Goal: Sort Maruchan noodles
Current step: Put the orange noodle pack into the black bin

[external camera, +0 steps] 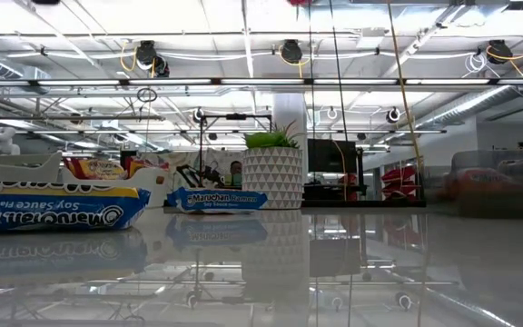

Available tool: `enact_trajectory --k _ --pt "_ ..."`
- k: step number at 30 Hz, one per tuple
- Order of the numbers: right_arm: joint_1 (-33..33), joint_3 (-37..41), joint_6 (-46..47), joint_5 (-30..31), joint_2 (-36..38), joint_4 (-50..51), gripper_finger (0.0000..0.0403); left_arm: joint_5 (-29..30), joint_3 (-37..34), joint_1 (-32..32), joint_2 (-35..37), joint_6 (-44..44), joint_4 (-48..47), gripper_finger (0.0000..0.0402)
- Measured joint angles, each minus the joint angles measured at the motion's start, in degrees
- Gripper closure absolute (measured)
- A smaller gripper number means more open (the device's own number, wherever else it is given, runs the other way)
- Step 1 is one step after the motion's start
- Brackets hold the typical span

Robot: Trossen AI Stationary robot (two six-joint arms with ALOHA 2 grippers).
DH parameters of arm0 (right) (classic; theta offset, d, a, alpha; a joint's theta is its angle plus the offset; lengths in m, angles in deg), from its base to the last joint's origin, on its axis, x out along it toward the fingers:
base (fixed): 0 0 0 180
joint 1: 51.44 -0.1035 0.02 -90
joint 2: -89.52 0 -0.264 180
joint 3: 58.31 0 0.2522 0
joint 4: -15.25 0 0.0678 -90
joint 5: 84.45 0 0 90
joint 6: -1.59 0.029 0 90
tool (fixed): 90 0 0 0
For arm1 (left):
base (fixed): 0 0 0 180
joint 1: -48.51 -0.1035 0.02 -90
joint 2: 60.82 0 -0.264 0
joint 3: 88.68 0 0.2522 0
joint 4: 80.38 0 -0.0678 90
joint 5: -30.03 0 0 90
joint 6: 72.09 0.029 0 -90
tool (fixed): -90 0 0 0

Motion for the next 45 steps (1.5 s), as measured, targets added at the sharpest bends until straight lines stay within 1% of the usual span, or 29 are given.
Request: enact_trajectory --k 1,4,5,8,12,16,20,27,32,35,38,41,45 --pt "0.0 -0.01 0.44 -0.9 0.0 -0.05 0.0403 0.65 0.02 -0.28 -0.55 -0.12 0.59 0.0069" --pt "0.35 0.0 1.79 -3.16 -0.05 -0.16 0.0403 8.47 0.02 -1.31 -1.78 -5.79 0.4 0.0069" --pt "0.59 0.0 2.32 -3.57 -0.19 -0.27 0.0403 9.41 0.02 -1.74 -2.19 -7.4 0.19 0.0069" --pt "1.23 0.0 3.21 -4.66 -0.59 -0.29 0.0403 8.78 0.02 -2.62 -3.42 -8.73 2.26 0.0069" --pt "1.99 0.04 4.22 -6.65 -0.87 -1.1 0.0403 8.34 0.02 -2.64 -4.38 -5.56 6.94 0.0069" --pt "2.32 0.16 4.07 -8.48 -0.92 -3.01 0.0403 8.28 0.02 -2.64 -4.41 -4.7 7.22 0.0069" --pt "2.32 1.07 2.16 -9.38 -0.92 -7.04 0.0403 6.48 0.02 -3.02 -4.41 -4.98 7.21 0.0069" --pt "2.34 2.24 3.33 -10.82 -0.96 -8.54 0.0403 2.9 0.02 -4.81 -4.41 -6.85 7.28 0.0069" --pt "2.56 3.61 1.73 -11.7 -0.96 -14.06 0.0403 1.87 0.04 -5.65 -4.41 -7.93 7.41 0.0069" --pt "2.56 4.95 0.7 -13.61 -0.96 -17.03 0.0403 1.88 0.04 -5.69 -4.41 -7.38 7.42 0.0069" --pt "2.65 6.12 0.44 -13.83 -0.96 -19.64 0.0403 1.74 0.04 -5.64 -4.41 -5.39 8.67 0.0069" --pt "3.24 6.85 0.59 -13.87 -0.96 -20.42 0.0403 0.6 0.08 -5.68 -4.4 -3.6 9.88 0.0069" --pt "4.08 7.89 2.87 -13.96 -0.96 -20.46 0.0403 0.62 0.09 -6.13 -4.39 -2.88 9.85 0.0069"
